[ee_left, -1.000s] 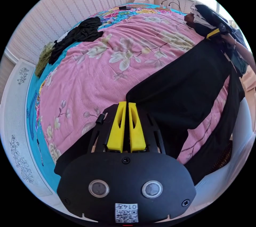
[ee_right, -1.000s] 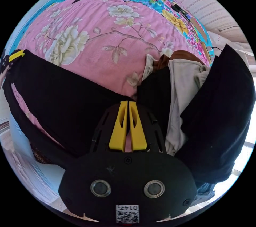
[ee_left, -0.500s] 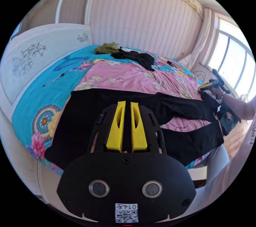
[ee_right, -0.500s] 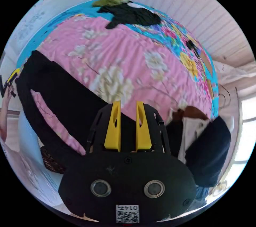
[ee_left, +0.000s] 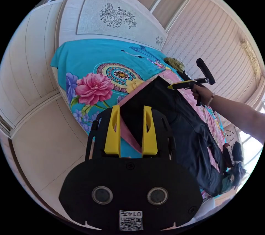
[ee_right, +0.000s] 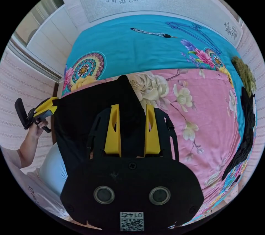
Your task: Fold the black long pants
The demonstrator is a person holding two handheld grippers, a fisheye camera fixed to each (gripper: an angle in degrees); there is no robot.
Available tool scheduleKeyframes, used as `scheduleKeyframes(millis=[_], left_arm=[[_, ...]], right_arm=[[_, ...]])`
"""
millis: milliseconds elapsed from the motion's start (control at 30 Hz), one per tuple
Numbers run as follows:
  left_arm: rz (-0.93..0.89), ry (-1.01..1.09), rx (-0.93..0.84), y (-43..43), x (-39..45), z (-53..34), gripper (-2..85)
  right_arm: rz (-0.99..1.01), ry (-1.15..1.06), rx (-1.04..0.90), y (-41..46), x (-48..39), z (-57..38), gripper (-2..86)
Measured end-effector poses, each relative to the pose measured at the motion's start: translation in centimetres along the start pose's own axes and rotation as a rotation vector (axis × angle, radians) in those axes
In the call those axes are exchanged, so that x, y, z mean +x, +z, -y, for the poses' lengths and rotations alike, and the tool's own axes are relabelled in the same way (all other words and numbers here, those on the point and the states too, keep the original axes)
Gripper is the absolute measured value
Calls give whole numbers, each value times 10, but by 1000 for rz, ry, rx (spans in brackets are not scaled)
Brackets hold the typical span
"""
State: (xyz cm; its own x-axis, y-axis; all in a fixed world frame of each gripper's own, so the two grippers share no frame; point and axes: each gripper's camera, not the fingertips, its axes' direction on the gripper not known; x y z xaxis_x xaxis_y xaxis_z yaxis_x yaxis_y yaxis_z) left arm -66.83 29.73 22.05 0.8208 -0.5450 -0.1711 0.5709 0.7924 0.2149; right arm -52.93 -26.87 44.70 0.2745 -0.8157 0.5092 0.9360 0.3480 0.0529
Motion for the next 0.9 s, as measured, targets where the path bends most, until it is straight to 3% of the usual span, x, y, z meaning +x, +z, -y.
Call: scheduleKeyframes(millis=[100,167,333,467,533,700,767,900], left_arm=[[-16,37,39,-13,-8,-2,19],[-84,44,78,-29,-17,5,-2],[-51,29,139,-41,-41,31,-7],[61,34,-61,0,-54,41,5],[77,52,-60,0,-53,37,27],[188,168,12,-41,-36,23,79],[162,245,29,-65,-19,12,80],[37,464,-5,-85,38,-9,68]], right_arm=[[39,19,1,1,-3,13,99],[95,14,96,-21,-4,17,9],[44,-38,134,-36,-20,47,3],[-12,15,35,-4,-30,61,29],[-6,42,22,2,-30,50,59],[21,73,266,-71,-20,-56,82],[-10,114,375,-118,-21,-152,82],[-180,209,344,-161,-53,-296,89]])
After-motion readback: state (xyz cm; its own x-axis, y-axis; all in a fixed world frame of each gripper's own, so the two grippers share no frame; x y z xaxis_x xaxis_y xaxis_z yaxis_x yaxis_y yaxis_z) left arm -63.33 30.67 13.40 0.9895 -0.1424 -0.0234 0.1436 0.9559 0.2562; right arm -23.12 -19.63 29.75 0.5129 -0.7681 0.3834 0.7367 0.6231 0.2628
